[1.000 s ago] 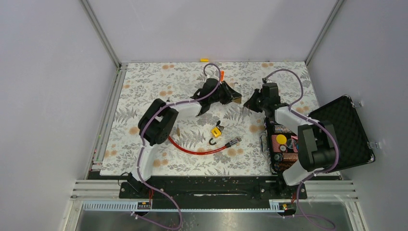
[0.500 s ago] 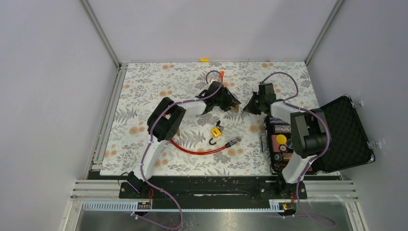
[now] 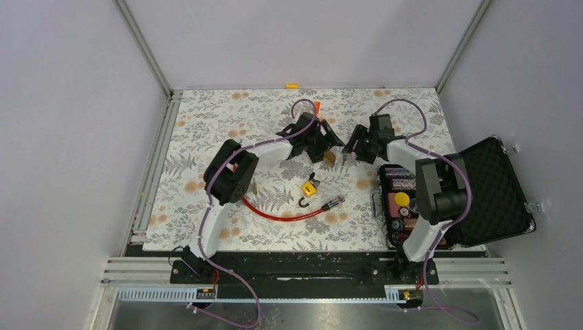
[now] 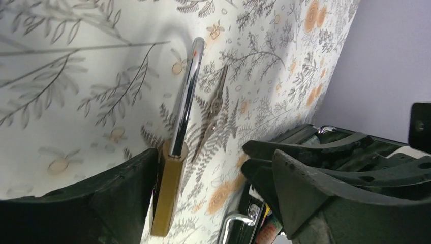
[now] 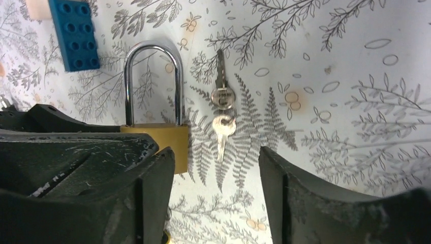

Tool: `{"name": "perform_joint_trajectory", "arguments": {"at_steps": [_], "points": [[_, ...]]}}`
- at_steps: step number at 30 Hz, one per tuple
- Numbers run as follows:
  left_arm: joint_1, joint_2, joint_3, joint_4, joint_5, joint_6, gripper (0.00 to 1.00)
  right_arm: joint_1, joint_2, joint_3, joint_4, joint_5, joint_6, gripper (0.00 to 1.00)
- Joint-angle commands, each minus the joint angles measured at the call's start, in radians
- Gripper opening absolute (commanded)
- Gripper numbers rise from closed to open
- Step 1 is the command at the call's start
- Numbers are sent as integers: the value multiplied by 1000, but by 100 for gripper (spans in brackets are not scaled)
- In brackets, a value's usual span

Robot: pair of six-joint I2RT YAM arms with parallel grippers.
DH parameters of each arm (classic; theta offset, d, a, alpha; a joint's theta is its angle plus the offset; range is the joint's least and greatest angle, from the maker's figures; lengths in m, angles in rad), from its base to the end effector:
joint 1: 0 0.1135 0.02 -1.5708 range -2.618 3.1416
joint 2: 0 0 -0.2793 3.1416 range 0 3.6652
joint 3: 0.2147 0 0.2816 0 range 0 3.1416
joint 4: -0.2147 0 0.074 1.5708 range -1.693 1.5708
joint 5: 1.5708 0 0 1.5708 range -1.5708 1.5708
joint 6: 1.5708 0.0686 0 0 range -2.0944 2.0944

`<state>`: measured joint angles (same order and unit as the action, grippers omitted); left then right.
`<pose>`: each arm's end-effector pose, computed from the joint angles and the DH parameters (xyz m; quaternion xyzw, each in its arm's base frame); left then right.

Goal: Lock with the key
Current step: Place the lock at the center of the board, then pick up the lock from the center of the board.

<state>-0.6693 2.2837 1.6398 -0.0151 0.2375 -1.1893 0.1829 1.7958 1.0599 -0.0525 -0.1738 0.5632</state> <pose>0.4370 -0.3663 0.1215 -0.1788 0.8750 -0.4139 0.1764 0.4171 0.0892 0.1451 0.1416 0.9106 0.2132 0.3245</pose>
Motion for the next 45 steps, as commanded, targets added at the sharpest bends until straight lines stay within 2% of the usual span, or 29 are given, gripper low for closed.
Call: {"name": "perform_joint_trajectory", "arguments": {"at_steps": [1,4,9,16,23,33,36,40,45], "points": [[7,-163,-40,-72,-27,12,84,-5,-136,-19,-36,35,-3,71],[10,-190,-46,-117,-28,32,98,-5,-186,-43,-48,32,-15,77],[8,-232,-53,-205,-61,99,99,-5,-267,-72,-85,30,-33,86],[9,-294,-116,-245,-95,167,99,-5,-360,-117,-117,30,-29,98],[9,-362,-163,-309,-140,273,99,-3,-436,-172,-127,9,11,99],[-2,-533,-364,-276,-246,335,99,4,-544,-255,-136,-41,74,95],[-6,-607,-422,-278,-308,346,99,68,-576,-268,-154,-7,93,93],[-7,-745,-510,-285,-385,364,99,219,-591,-266,-168,90,143,92],[-6,-941,-646,-288,-466,392,99,361,-518,-201,-170,192,222,93]]}}
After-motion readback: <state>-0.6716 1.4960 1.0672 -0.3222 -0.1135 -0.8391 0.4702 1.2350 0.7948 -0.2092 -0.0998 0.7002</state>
